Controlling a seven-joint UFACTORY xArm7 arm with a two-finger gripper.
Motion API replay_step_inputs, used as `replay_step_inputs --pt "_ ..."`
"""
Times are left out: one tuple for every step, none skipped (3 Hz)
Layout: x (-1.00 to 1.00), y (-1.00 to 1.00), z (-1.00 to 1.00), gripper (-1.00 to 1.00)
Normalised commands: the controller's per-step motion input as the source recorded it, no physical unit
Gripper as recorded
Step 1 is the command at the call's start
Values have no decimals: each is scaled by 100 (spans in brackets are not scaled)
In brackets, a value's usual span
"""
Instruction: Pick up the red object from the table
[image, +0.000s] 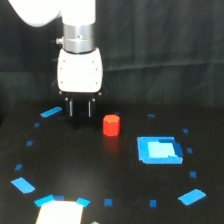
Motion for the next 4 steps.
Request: replay_step_inputs --pt "95 64 -96 100" --pt "98 32 -38 17" --pt "-100 -100 35 -100" --pt "-100 -38 41 -100"
